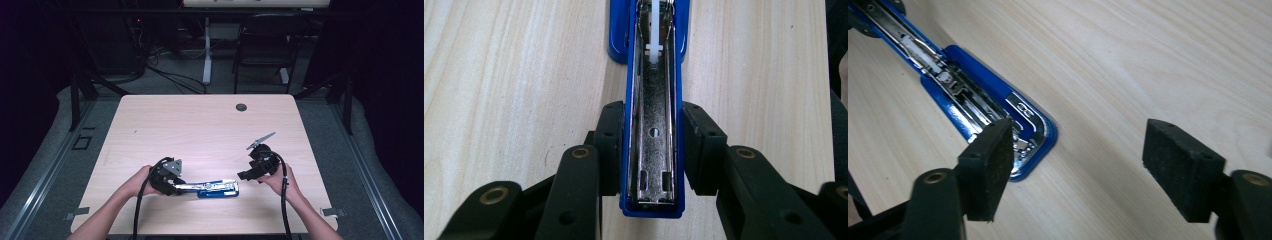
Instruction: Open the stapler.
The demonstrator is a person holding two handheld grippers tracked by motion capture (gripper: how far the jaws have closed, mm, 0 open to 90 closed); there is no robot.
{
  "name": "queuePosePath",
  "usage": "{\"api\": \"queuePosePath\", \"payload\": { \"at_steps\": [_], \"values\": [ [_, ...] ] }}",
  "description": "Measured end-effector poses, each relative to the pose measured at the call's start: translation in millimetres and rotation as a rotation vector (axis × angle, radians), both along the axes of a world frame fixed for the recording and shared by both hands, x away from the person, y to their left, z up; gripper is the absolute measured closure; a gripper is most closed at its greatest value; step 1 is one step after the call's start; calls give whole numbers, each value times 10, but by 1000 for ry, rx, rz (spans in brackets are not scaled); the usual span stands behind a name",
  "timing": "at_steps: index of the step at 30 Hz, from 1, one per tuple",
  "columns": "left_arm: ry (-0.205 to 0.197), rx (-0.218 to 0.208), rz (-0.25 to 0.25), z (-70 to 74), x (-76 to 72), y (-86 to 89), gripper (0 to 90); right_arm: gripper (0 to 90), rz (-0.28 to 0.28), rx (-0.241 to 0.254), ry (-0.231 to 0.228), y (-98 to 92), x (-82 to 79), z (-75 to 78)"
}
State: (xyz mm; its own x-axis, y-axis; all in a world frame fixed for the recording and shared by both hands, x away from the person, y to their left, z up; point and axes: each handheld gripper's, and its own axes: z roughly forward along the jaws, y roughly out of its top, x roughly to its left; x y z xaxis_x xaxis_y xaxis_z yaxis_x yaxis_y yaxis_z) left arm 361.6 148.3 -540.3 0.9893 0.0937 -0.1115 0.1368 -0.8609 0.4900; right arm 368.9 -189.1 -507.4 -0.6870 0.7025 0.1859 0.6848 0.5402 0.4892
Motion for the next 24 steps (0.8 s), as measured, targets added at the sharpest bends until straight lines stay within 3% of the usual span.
{"api": "queuePosePath", "payload": {
  "at_steps": [7, 24],
  "values": [
    [-14, -3, 6, -9, -9, -5, 651, 170, -41, -21, -10, -125, 45, 31],
    [0, 4, -13, 1, 8, -5, 653, 111, -112, -29, -44, -331, 138, 91]
  ]
}}
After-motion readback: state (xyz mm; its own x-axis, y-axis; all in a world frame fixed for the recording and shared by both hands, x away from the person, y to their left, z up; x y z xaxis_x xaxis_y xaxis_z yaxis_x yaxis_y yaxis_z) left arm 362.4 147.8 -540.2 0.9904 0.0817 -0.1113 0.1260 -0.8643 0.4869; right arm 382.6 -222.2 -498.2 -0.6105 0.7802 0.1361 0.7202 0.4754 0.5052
